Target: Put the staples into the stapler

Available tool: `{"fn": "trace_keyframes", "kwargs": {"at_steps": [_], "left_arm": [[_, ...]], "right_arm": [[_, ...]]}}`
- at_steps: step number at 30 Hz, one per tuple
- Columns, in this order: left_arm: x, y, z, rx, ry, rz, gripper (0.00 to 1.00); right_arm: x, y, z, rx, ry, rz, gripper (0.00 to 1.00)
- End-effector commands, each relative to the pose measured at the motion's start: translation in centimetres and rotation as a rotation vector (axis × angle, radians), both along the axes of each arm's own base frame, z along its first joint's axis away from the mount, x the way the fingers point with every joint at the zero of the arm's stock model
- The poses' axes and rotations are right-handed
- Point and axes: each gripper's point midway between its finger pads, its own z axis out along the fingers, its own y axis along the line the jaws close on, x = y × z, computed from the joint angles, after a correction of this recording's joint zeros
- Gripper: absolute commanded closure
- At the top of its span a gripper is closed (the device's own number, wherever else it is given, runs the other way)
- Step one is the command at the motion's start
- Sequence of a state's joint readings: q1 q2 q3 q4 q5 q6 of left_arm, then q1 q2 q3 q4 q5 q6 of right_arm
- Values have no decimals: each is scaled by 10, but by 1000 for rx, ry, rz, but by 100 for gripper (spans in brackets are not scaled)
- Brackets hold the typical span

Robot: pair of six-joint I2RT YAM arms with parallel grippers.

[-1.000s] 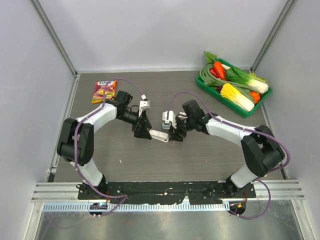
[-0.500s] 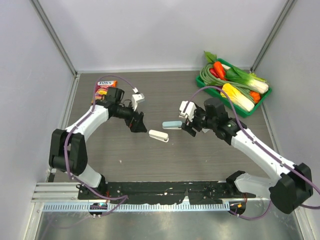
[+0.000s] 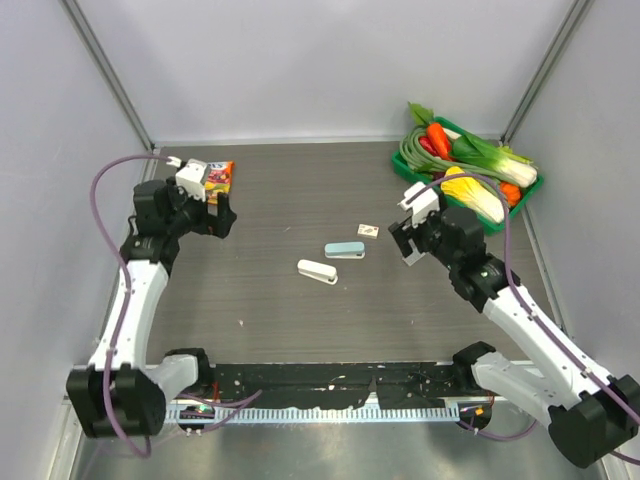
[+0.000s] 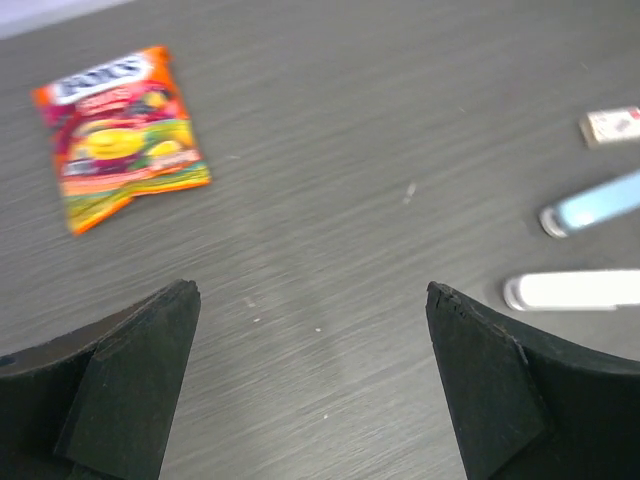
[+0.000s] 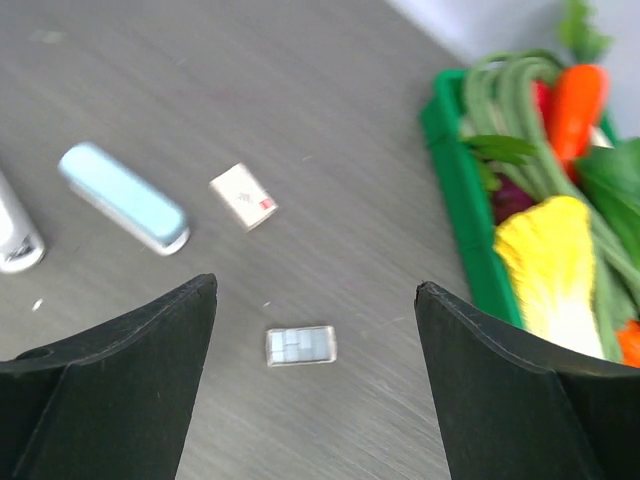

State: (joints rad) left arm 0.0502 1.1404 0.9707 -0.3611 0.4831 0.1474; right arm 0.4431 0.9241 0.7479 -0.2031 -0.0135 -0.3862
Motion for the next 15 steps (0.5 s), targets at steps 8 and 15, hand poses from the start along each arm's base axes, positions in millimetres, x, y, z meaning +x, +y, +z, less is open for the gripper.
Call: {"fn": "trace_keyframes", "kwargs": {"at_steps": [8, 15], "left_arm": [[-32, 51, 97, 31, -293, 359, 0], [-52, 60, 129, 53, -348, 403, 0]], "right_arm": [[-9, -113, 148, 385, -552, -622, 14], [-31, -123, 186, 388, -595, -616, 14]]}}
